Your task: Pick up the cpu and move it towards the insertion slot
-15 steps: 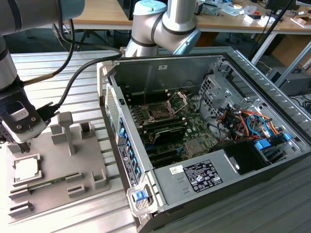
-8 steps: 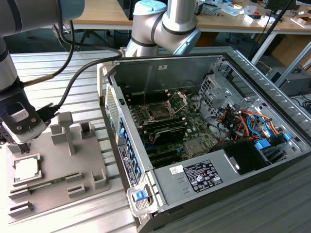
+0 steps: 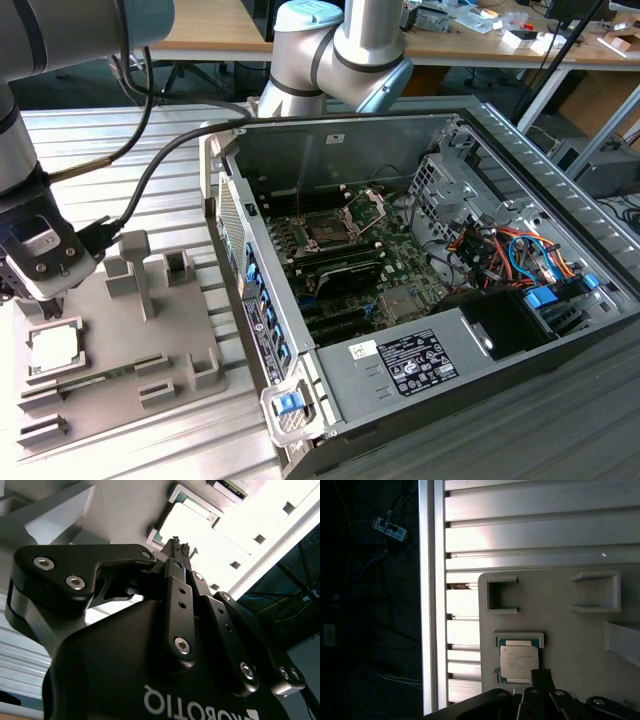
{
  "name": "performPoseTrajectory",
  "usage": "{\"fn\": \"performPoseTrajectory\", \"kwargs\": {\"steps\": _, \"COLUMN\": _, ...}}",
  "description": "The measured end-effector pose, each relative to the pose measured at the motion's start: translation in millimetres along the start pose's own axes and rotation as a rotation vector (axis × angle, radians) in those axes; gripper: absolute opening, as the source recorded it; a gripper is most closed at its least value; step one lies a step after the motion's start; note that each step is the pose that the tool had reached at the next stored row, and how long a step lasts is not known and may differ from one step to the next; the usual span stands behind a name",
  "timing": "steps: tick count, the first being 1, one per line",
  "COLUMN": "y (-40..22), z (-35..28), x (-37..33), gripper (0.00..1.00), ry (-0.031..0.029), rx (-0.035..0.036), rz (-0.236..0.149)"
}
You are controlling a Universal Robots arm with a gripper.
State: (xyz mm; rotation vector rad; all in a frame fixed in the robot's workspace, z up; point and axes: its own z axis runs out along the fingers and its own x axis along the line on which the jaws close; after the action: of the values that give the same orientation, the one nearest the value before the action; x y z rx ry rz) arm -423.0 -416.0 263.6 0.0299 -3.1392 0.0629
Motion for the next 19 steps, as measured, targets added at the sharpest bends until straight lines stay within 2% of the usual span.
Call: {"fn": "performPoseTrajectory", "kwargs": {"steps": 19, "y": -2.7, "z": 4.2, "x": 4.8, "gripper": 0.11, "ry": 0.0000, "rx": 0.0000, "rz": 0.000}}
